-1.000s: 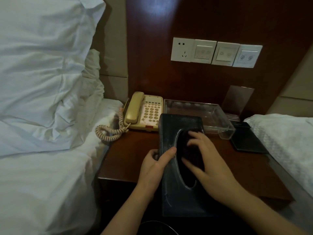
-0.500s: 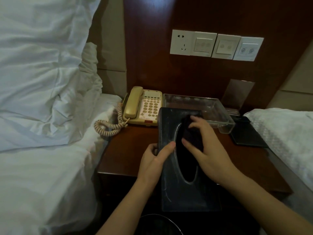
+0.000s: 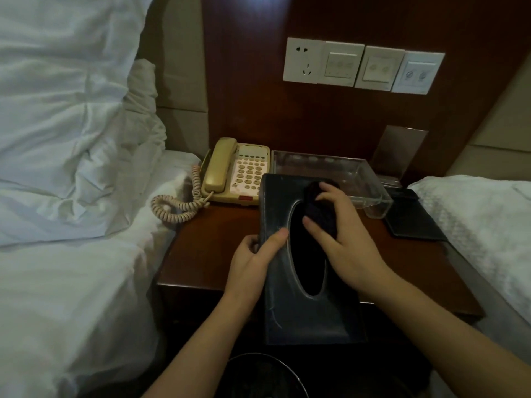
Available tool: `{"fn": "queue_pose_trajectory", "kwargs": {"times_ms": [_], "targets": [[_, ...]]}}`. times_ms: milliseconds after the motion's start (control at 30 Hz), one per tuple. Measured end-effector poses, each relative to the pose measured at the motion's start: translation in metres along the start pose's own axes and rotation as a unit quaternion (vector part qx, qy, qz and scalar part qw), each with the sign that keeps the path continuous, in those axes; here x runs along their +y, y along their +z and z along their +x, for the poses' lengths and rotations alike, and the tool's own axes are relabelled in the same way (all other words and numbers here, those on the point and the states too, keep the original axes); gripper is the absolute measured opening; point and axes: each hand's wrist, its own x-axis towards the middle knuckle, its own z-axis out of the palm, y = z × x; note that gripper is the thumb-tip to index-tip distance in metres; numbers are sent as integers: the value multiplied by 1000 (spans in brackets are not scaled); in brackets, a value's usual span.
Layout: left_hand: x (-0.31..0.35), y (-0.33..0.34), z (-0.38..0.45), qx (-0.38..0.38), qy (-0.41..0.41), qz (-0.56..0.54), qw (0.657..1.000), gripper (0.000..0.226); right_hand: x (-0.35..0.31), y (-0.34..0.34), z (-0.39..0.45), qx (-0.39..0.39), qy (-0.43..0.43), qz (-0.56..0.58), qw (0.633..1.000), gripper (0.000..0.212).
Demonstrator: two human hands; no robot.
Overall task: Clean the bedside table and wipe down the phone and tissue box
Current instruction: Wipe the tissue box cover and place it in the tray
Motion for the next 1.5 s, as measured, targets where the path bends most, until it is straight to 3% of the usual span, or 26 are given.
{"fn": "queue_pose_trajectory", "kwargs": {"times_ms": [167, 333, 467, 667, 767, 900, 967, 1067, 1200, 1333, 1500], "targets": [[2, 2, 2, 9, -10, -2, 1000, 52, 0, 0, -69, -46, 5, 5, 999, 33], [-1, 3, 1, 2, 7, 3, 1000, 71, 1, 6, -117, -41, -23, 6, 999, 43], [0, 1, 1, -12, 13, 5, 1000, 74, -5, 3, -87, -42, -3, 16, 999, 34], [-1, 4, 2, -2, 27, 19, 999, 81, -34, 5, -5, 24, -9, 87, 996, 30], [5, 6, 4, -5, -9, -24, 1000, 83, -37, 16, 10, -49, -27, -33, 998, 32], [5, 2, 9, -10, -25, -58, 998, 63, -37, 17, -4, -131, -64, -68, 987, 34], [5, -1, 8, 1, -33, -75, 997, 80, -36, 15, -14, -159, -99, -80, 979, 37], [6, -5, 7, -9, -59, -77, 995, 89, -33, 9, -25, -171, -94, -79, 978, 44], [6, -6, 7, -23, -96, -63, 993, 85, -33, 2, -23, -196, -71, -82, 975, 45], [5, -7, 11, -26, -98, -65, 993, 89, -36, 8, -9, -178, -46, -68, 981, 40], [5, -10, 15, -10, -108, -70, 992, 82, -37, 7, -35, -199, -100, -92, 971, 29]]}}
